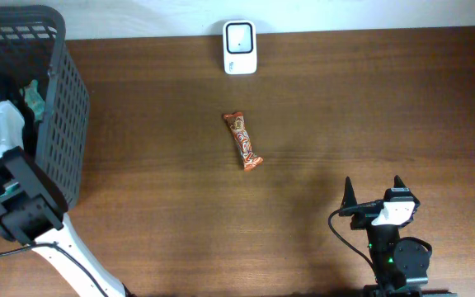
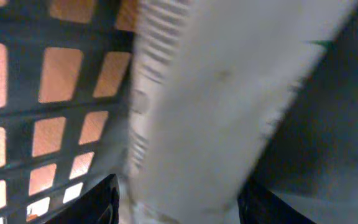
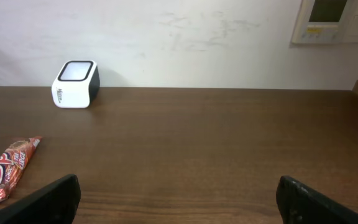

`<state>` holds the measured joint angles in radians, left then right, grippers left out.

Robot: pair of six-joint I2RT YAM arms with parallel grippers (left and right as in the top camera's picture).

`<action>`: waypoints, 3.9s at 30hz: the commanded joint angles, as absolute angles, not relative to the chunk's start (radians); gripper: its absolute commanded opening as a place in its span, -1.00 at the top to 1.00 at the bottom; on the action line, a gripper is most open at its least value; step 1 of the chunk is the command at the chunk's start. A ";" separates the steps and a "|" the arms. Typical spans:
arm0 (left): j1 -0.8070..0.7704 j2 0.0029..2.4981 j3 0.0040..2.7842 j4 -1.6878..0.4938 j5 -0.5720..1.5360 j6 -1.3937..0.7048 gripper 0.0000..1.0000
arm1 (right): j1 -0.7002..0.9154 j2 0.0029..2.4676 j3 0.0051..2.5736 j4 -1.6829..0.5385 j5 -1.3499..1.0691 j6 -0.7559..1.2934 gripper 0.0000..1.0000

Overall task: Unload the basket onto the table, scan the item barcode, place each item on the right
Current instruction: 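Grasp the white tube with the left gripper and place it beside the bar, then grasp the green snack pack in the basket with the left gripper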

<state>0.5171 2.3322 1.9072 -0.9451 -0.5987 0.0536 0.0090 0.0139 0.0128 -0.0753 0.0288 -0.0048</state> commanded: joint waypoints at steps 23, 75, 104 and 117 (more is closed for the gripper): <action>0.434 1.606 2.174 -1.000 0.290 -0.491 1.00 | 0.005 0.006 0.006 -0.080 0.035 -0.011 -0.97; -0.699 2.364 2.381 -1.114 0.223 -0.744 0.08 | 0.005 0.006 0.006 -0.080 0.035 -0.011 -0.97; 0.451 2.062 2.047 -0.754 -0.098 0.174 -0.75 | 0.005 0.006 0.006 -0.080 0.035 -0.011 -0.97; 0.445 2.178 1.799 -0.442 -0.224 0.057 -0.46 | 0.005 0.006 0.006 -0.080 0.035 -0.011 -0.97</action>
